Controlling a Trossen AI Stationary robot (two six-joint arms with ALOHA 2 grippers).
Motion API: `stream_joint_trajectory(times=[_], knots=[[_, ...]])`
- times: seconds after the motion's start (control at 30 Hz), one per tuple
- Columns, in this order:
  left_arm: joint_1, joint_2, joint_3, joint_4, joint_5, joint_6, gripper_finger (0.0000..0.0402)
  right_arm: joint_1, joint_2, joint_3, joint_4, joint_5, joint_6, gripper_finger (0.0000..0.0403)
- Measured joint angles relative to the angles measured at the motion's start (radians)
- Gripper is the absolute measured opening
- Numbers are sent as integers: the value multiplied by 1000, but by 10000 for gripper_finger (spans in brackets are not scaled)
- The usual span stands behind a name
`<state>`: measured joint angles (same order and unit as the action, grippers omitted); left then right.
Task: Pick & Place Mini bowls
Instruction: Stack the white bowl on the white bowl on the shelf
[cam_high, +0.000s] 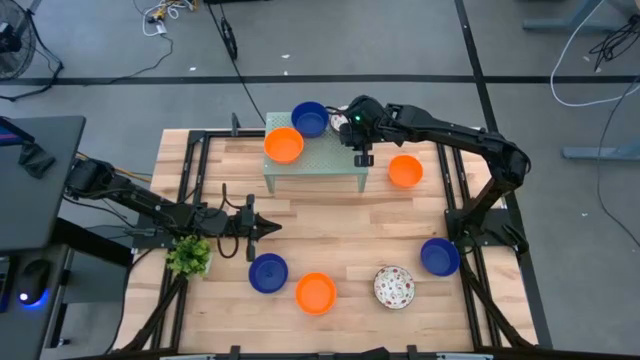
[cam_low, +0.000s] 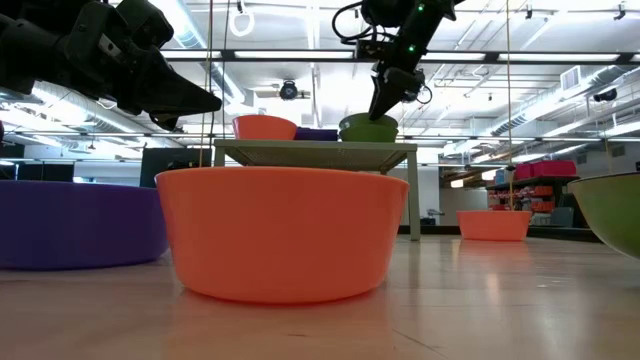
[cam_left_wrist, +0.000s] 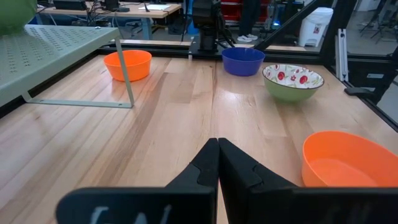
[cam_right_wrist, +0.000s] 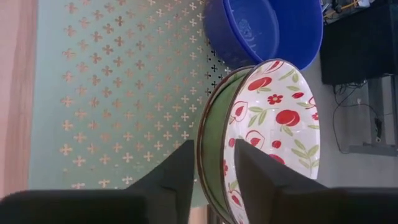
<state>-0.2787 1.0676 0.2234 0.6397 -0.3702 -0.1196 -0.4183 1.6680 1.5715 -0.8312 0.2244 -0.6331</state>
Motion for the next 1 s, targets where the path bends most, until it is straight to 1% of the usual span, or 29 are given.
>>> stream_joint_trajectory(times=[0.23,0.3,0.37,0.47,0.63,0.73,0.87,1.0], knots=[[0,0,0,0,0,0,9,0,-2,0,-9,0,-6,49],[0,0,0,0,0,0,9,0,-2,0,-7,0,-11,39],[0,0,0,0,0,1,9,0,-2,0,-7,0,-11,38],[0,0,0,0,0,1,9,0,-2,0,-7,-9,-7,58],[0,0,0,0,0,1,9,1,-4,0,-3,-11,-13,119],[0,0,0,-1,0,2,9,6,-15,0,-1,-30,-30,147],[0,0,0,-1,0,2,9,10,-36,0,0,-50,-27,160],[0,0,0,-1,0,2,9,6,-43,1,-19,-64,22,150]])
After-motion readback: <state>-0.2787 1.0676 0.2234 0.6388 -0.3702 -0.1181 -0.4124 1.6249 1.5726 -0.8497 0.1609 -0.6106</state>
